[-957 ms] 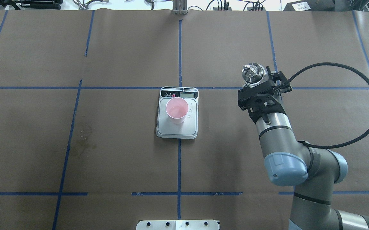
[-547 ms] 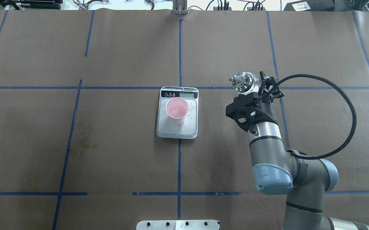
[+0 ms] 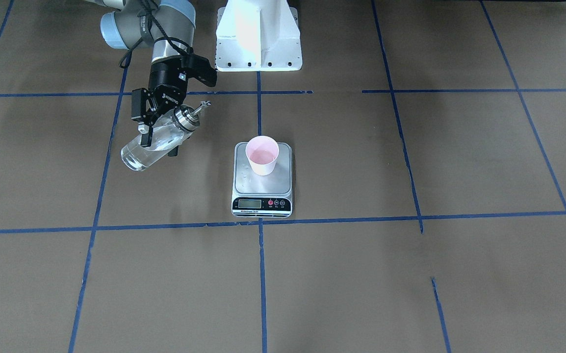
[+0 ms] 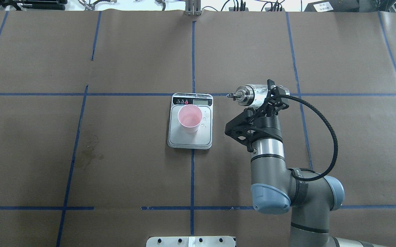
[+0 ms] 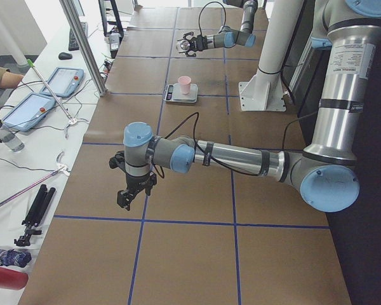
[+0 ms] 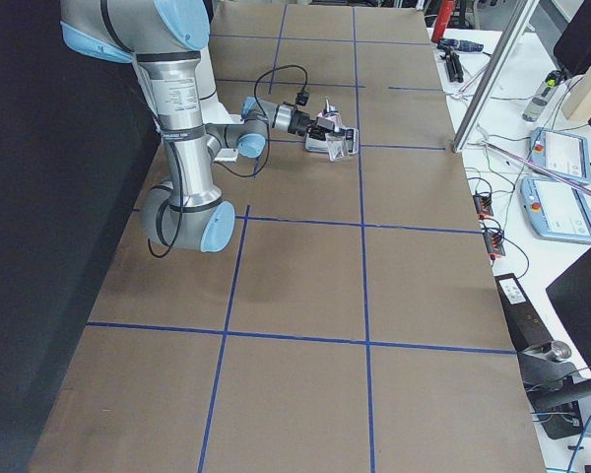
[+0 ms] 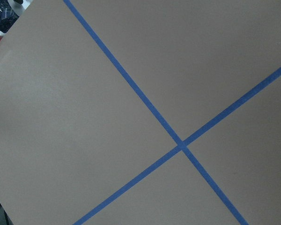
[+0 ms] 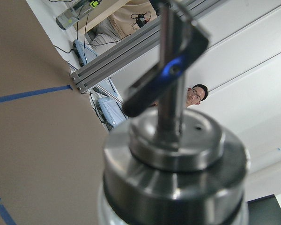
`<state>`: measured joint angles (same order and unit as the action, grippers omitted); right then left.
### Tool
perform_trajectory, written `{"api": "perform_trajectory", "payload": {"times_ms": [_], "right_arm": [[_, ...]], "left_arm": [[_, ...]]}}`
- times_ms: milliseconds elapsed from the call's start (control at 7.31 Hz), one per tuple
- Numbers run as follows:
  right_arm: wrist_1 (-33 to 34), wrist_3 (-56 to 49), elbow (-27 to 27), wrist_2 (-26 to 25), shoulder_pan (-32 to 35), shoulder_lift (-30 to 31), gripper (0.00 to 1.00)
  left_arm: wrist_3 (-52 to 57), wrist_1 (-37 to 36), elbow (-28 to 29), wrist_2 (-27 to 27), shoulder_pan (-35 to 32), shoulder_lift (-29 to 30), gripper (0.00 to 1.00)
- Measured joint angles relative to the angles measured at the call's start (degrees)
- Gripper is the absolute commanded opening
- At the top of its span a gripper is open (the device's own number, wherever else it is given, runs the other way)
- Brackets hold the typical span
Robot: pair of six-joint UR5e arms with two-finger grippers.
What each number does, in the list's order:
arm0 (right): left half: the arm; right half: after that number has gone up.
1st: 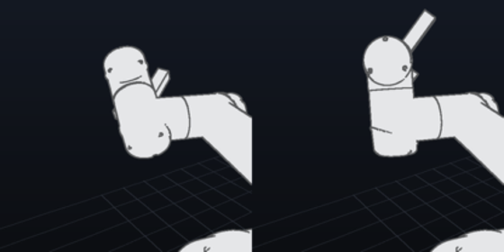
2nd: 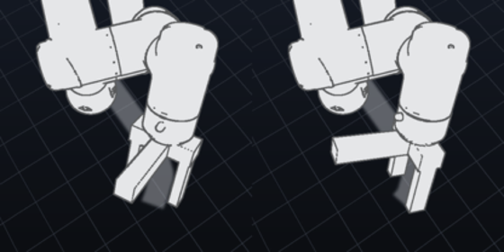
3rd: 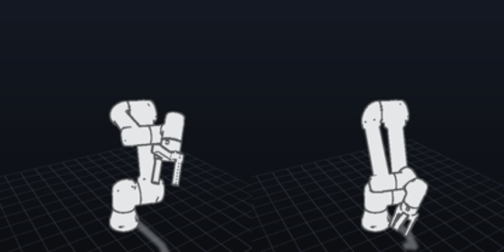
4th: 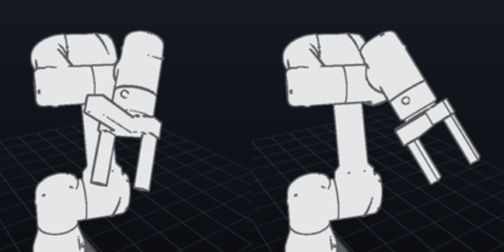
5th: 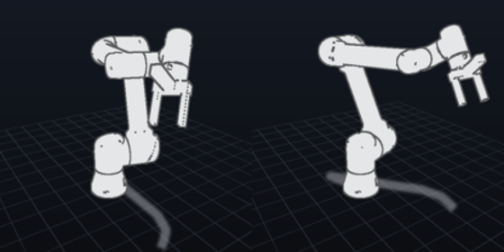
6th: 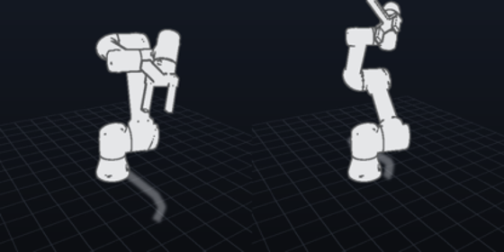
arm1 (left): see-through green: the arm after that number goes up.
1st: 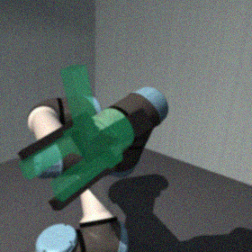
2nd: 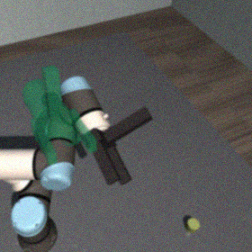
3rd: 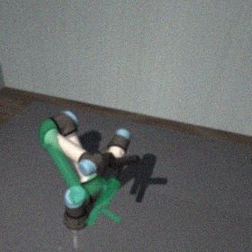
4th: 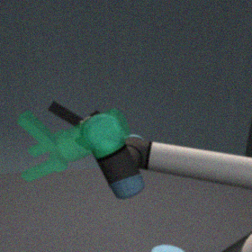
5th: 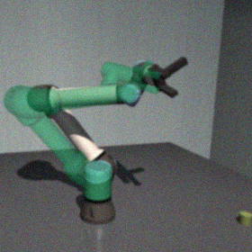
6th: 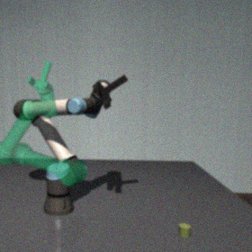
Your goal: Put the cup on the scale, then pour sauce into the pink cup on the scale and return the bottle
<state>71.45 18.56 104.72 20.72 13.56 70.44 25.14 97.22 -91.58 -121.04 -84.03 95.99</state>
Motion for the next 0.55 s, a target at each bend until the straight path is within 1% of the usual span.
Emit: {"api": "perform_trajectory", "payload": {"times_ms": [274, 547], "right_arm": [[1.05, -1.81, -3.56, -2.65, 0.00, -2.55, 0.00], [5.10, -4.86, -4.56, -4.65, 0.08, -3.97, 0.00]], "left_arm": [[-0.01, -0.09, -0.12, -0.37, -0.41, -0.14, 1.00], [-0.01, -0.10, -0.12, -0.42, -0.46, -0.18, 1.00]]}}
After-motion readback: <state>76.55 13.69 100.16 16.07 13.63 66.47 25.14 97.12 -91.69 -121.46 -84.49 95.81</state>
